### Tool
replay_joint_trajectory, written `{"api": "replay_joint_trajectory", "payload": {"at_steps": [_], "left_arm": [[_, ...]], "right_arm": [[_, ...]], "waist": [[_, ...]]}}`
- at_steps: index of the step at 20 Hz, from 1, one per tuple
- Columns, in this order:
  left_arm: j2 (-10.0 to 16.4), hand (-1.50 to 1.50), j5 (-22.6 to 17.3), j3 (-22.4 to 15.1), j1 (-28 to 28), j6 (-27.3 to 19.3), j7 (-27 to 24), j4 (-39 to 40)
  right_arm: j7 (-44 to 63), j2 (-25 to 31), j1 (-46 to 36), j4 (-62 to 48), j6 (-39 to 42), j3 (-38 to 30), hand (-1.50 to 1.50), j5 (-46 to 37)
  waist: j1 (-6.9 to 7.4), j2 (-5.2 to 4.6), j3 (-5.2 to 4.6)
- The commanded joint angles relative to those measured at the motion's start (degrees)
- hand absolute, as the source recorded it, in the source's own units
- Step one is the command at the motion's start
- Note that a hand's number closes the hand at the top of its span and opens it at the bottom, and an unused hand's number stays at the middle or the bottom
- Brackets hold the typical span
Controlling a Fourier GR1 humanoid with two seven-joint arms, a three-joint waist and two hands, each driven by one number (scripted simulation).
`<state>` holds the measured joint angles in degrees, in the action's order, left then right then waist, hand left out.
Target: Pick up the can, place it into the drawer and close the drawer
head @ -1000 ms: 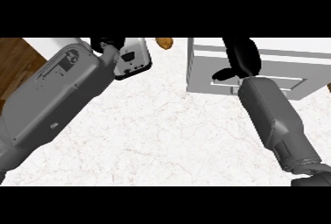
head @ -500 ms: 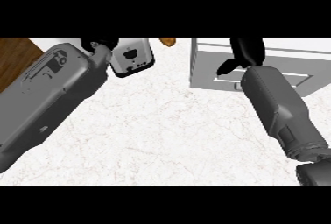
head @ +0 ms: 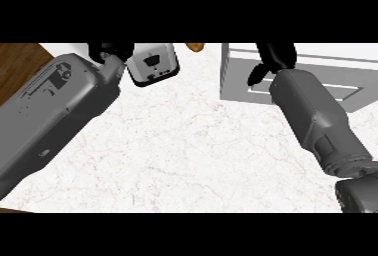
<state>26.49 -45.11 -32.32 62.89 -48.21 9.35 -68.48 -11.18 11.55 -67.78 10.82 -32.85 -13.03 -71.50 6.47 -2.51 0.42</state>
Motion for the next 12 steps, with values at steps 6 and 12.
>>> {"api": "replay_joint_trajectory", "payload": {"at_steps": [6,12], "left_arm": [[1.32,-1.50,0.32,0.64,-2.25,0.57,-0.10,-2.33],[1.49,-1.50,1.20,-0.31,-5.23,-0.56,0.58,-5.38]], "right_arm": [[-8.00,-3.32,-4.72,1.47,8.08,-16.93,-1.50,18.63],[-13.71,0.98,-3.97,0.94,12.62,-20.61,-1.50,22.31]], "waist": [[0.28,0.51,-0.07],[-0.15,0.49,-0.23]]}}
